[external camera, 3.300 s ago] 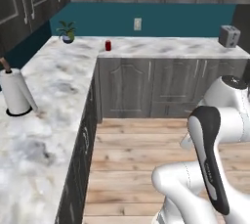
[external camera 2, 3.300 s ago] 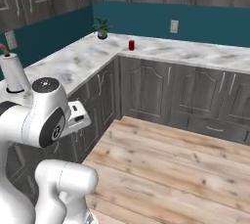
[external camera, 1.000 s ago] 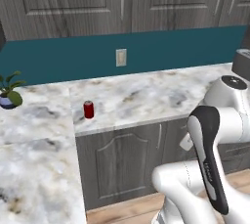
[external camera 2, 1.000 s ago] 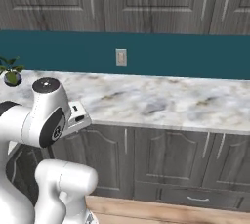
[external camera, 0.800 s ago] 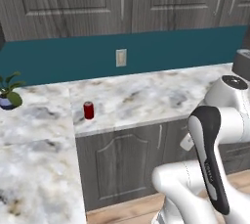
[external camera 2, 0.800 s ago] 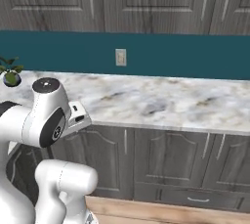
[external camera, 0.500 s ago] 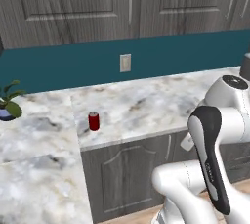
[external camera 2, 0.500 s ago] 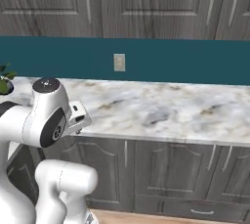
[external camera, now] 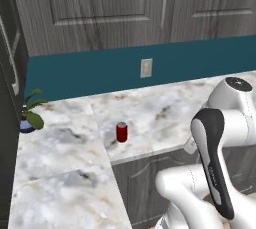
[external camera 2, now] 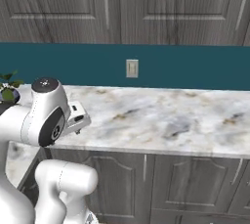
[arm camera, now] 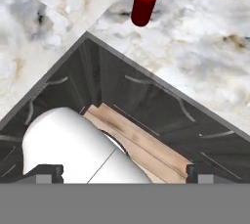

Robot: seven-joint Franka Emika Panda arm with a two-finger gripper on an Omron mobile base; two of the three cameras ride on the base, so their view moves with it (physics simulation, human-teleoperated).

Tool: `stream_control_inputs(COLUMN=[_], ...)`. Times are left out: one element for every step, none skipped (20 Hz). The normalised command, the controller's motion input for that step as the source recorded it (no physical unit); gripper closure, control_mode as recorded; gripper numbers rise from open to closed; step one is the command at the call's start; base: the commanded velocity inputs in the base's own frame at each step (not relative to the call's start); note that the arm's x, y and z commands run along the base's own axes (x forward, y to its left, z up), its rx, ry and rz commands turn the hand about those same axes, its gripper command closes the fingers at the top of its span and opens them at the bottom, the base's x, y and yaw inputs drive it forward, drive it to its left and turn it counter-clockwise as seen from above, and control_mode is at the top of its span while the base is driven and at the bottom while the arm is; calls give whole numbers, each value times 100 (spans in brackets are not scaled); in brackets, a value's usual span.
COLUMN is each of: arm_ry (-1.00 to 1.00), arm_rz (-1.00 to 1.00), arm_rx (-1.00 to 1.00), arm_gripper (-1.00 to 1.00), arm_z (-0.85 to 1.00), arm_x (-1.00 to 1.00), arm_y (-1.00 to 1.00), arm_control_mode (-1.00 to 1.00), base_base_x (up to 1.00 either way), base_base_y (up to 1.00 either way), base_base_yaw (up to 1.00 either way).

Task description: Four empty soda cans are scattered around the kitchen. Gather all the cans and cluster them next to the stove for recycling.

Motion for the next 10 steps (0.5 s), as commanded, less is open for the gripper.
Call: stream_control_inputs(arm_ry=[-5, -7, -6, -7, -6, -6, -5, -4, -2, 0], arm_rz=[-8, -8, -8, -9, -9, -10, -11, -11, -11, -11], arm_rx=[0, 0, 0, 0, 0, 0, 0, 0, 0, 0], arm_gripper=[-100, -100, -100, -100, -100, -100, -100, -100, -100, -100], arm_z=[7, 12, 11, 11, 10, 7, 6, 2, 0, 0], arm_x=[37, 35, 36, 38, 42, 46, 52, 56, 61, 64], arm_y=[66, 65, 66, 75, 78, 79, 80, 82, 78, 65], arm_control_mode=[-100, -100, -100, -100, -100, -100, -100, -100, -100, -100], base_base_x=[0, 0, 0, 0, 0, 0, 0, 0, 0, 0], base_base_y=[0, 0, 0, 0, 0, 0, 0, 0, 0, 0], base_base_yaw=[0, 0, 0, 0, 0, 0, 0, 0, 0, 0])
